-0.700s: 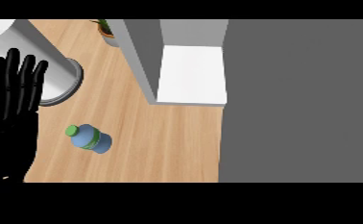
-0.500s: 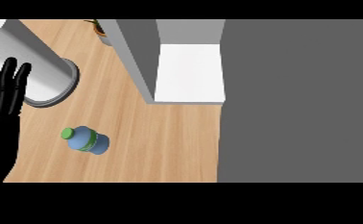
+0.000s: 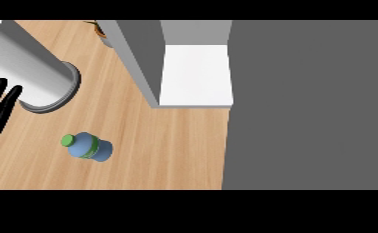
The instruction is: Pick up the bottled water, place it into the cabinet and close the cabinet
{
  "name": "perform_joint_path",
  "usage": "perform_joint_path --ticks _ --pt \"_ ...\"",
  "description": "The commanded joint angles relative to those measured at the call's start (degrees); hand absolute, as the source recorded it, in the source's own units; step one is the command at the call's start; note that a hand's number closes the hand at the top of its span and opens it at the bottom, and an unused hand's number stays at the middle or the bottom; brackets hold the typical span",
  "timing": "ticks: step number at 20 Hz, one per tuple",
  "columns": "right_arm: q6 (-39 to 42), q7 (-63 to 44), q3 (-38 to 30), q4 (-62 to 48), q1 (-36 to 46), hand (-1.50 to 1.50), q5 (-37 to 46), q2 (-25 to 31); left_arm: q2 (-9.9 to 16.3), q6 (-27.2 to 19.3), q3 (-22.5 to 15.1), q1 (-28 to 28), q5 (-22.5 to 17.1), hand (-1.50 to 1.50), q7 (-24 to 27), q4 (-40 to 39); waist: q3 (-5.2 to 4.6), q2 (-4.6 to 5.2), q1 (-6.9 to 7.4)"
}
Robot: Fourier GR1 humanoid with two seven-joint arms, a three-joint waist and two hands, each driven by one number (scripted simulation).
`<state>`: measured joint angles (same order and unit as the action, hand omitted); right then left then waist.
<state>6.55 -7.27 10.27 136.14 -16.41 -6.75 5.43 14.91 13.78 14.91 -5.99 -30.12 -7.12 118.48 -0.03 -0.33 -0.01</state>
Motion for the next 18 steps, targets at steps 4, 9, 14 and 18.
perform_joint_path --ticks 4,9,14,18 --pt "4.59 1.72 -0.07 7.83 -11.2 -1.5 -4.06 1.97 3.5 2.08 7.73 -7.83 -9.63 -1.5 -7.88 7.04 0.06 0.08 0.07" --pt "4.95 1.03 4.65 11.74 -15.0 -1.5 -1.69 1.43 4.11 3.28 6.42 -4.48 -2.81 -1.5 -7.5 -0.11 0.03 0.2 -0.52" --pt "5.13 5.18 9.0 14.2 -22.68 -1.5 2.47 0.79 2.98 5.98 8.46 -6.69 -1.65 -1.5 -5.29 -3.99 0.01 0.09 -0.75" --pt "3.07 1.73 10.4 17.41 -21.65 -1.5 3.74 1.02 -0.27 8.0 4.03 -6.03 5.22 -1.5 -0.78 -10.52 -0.05 0.22 -0.9"
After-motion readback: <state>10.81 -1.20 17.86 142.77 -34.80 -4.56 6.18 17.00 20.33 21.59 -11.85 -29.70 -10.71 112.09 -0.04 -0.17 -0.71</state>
